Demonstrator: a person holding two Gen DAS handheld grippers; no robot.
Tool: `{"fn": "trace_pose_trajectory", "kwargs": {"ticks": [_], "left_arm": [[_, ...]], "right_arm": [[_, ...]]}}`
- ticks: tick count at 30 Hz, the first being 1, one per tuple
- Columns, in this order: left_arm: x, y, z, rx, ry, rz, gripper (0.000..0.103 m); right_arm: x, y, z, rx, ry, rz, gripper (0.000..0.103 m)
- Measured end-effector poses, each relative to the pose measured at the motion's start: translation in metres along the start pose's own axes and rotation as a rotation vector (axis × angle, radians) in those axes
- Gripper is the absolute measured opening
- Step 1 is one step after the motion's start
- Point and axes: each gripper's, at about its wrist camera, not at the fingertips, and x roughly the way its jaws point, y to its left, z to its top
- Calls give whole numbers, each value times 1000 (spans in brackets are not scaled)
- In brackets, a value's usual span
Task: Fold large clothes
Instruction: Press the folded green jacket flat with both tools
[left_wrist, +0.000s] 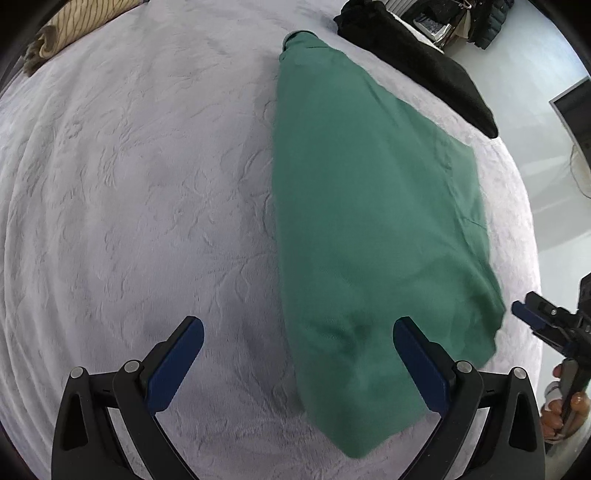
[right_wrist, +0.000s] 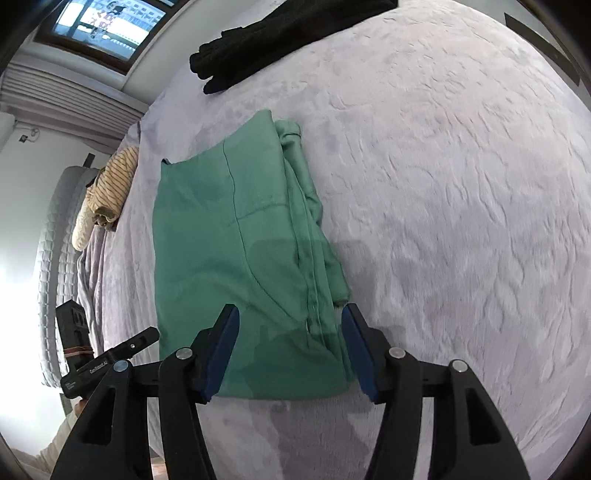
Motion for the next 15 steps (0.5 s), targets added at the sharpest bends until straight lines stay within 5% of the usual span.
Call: {"fn": "trace_pose_trajectory", "kwargs": {"ticks": [15], "left_arm": [[22, -8, 17, -17, 27, -83, 103]], "right_arm": [[36, -9, 26, 36, 52, 30, 62]]}}
